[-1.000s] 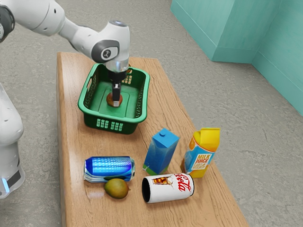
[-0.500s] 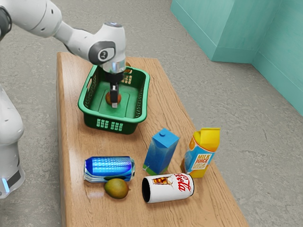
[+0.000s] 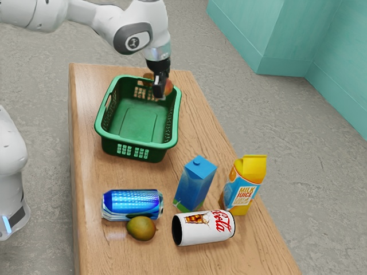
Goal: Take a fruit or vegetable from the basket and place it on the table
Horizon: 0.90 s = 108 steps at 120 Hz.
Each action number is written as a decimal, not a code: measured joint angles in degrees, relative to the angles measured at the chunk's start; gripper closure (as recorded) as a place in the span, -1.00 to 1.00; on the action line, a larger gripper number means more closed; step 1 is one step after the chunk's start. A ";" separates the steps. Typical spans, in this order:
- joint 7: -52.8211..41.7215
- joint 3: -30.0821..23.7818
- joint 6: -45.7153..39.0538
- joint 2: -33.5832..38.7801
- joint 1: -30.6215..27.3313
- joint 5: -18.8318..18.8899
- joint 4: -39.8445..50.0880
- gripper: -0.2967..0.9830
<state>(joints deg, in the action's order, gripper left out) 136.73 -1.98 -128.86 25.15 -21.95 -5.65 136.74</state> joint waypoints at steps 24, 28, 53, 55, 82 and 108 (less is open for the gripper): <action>-0.48 -8.35 0.21 -6.17 0.58 4.64 -11.99 0.02; -0.53 -8.90 0.23 -6.69 0.60 4.79 -12.40 0.02; -0.84 -11.34 0.19 -14.43 0.64 5.39 -18.04 0.03; -0.87 -11.40 0.18 -15.02 0.66 5.42 -18.51 0.03; -1.17 -13.02 0.03 -21.04 0.62 6.59 -23.75 -0.13; -1.03 -13.60 -0.16 -20.71 1.99 9.96 -23.45 -0.45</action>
<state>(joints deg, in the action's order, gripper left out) 135.70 -15.59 -129.01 4.45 -19.96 4.30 113.28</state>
